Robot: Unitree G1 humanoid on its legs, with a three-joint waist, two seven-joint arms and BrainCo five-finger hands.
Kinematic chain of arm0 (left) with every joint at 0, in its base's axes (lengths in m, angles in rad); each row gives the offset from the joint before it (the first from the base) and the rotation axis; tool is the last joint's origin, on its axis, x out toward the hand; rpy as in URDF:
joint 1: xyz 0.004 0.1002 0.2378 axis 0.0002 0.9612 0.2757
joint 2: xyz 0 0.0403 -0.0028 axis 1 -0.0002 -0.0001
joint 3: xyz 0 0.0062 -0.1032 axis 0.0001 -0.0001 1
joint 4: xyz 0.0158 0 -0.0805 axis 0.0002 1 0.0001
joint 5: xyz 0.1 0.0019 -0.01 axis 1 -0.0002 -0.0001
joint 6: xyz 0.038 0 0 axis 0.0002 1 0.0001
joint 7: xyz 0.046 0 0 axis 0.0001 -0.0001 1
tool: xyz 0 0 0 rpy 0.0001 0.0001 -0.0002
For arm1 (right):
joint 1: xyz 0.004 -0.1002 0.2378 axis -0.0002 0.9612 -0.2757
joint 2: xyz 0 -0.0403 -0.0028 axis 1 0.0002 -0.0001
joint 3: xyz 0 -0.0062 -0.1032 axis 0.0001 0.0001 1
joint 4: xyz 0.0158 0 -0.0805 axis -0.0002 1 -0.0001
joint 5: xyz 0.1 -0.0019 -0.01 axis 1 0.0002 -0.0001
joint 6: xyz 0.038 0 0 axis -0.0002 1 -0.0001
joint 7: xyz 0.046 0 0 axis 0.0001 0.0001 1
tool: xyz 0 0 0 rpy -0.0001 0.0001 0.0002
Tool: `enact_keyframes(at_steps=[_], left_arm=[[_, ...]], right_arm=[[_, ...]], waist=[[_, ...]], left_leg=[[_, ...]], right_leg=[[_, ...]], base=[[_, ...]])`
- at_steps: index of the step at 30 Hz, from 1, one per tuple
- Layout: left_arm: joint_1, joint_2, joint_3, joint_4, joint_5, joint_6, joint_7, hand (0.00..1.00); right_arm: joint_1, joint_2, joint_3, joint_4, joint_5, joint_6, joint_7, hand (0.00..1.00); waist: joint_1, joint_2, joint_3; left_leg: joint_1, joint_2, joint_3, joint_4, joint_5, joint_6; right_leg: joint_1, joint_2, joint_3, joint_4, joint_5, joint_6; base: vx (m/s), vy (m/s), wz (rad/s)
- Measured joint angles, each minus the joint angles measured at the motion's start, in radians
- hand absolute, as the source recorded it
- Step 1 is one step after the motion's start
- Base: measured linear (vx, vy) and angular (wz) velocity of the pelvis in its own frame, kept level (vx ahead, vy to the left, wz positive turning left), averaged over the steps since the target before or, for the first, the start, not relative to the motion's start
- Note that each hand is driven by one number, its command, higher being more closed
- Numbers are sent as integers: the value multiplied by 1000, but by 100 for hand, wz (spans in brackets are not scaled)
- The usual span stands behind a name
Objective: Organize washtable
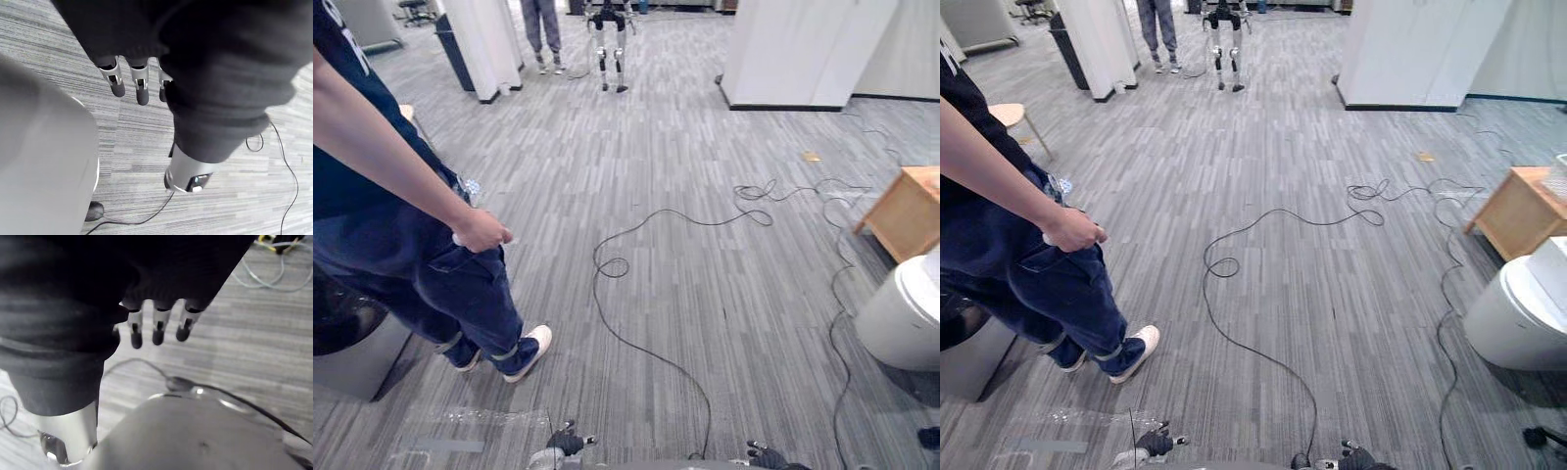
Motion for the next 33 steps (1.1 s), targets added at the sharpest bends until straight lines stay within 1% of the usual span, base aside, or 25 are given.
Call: enact_keyframes(at_steps=[1,2,4,5,6,7,8,9,17,19,23,28,30,31,32,33], left_arm=[[0,10,-6,4,-6,0,0,0],[0,15,-10,9,-7,1,1,0],[-1,13,-25,19,-7,0,1,0],[-2,8,-28,36,-6,0,1,0],[-5,6,-37,49,-6,-1,2,0],[-5,5,-47,52,-5,-1,2,0],[-6,1,-54,55,-5,-2,2,0],[-23,27,-52,95,-37,4,24,0],[-22,27,-46,95,-37,3,26,0],[-22,25,-40,94,-37,1,37,0],[-19,16,12,94,-37,-6,63,0],[3,-3,116,85,-37,-23,91,0],[8,-6,141,83,-37,-25,92,0],[11,-9,155,71,-37,-25,93,0],[22,-12,155,46,-36,-25,92,0],[27,-15,156,37,-36,-26,93,0]], right_arm=[[3,9,0,0,0,0,-1,0],[7,20,-1,1,1,0,0,0],[14,22,-7,7,5,0,1,0],[16,20,-12,20,12,1,3,0],[18,20,-25,32,12,1,4,0],[18,19,-29,39,13,0,4,0],[18,14,-29,42,12,1,4,0],[-16,54,-67,116,-12,6,-2,0],[-16,54,-68,114,-12,5,-2,0],[-15,54,-72,105,-12,3,-1,0],[-8,52,-79,81,-16,3,-2,0],[-9,55,-106,74,-32,4,-2,0],[-9,55,-106,62,-31,5,-2,0],[-7,54,-106,45,-30,5,-2,0],[-4,53,-107,31,-29,2,-1,0],[-2,50,-107,21,-28,1,0,0]], waist=[[-5,-16,-5],[-4,-26,-13],[-5,-18,-25],[-4,-12,-44],[-6,-6,-53],[-5,-8,-60],[-5,-4,-69],[-5,-52,-67],[-5,-51,-67],[-7,-53,-67],[-10,-54,-62],[-20,-54,-57],[-31,-53,-54],[-34,-54,-39],[-39,-56,-26],[-41,-52,-20]], left_leg=[[0,-15,3,-24,10,5],[8,-33,8,-57,25,14],[16,-50,8,-81,32,18],[20,-63,4,-108,42,26],[31,-73,-3,-134,51,27],[35,-77,-6,-140,53,27],[35,-78,-13,-142,54,26],[87,-129,-36,-419,304,28],[77,-129,-37,-419,304,28],[70,-130,-38,-419,304,28],[69,-130,-41,-419,304,28],[70,-130,-41,-420,304,28],[75,-129,-45,-420,303,28],[82,-129,-51,-420,296,26],[99,-128,-59,-420,280,32],[106,-121,-62,-420,276,38]], right_leg=[[-12,-10,1,0,3,3],[-21,-21,2,0,9,12],[-24,-33,1,0,11,15],[-32,-40,-2,0,8,19],[-31,-46,-9,0,5,24],[-31,-47,-14,0,4,24],[-30,-48,-31,0,5,24],[3,-119,-119,38,-49,58],[-7,-119,-122,38,-50,58],[-14,-119,-122,38,-49,58],[-12,-119,-129,38,-46,62],[-11,-120,-130,40,-47,61],[-15,-123,-135,66,-58,47],[-20,-129,-139,114,-84,42],[-47,-139,-138,210,-126,32],[-65,-141,-136,266,-139,14]], base=[[-52,58,-14],[-15,64,-6],[25,77,0],[91,83,7],[110,81,9],[162,89,15],[107,58,9],[81,42,6],[0,0,0],[0,0,0],[0,0,2],[0,0,0],[-10,-4,6],[-67,-19,14],[-78,-26,15],[-84,-32,16]])
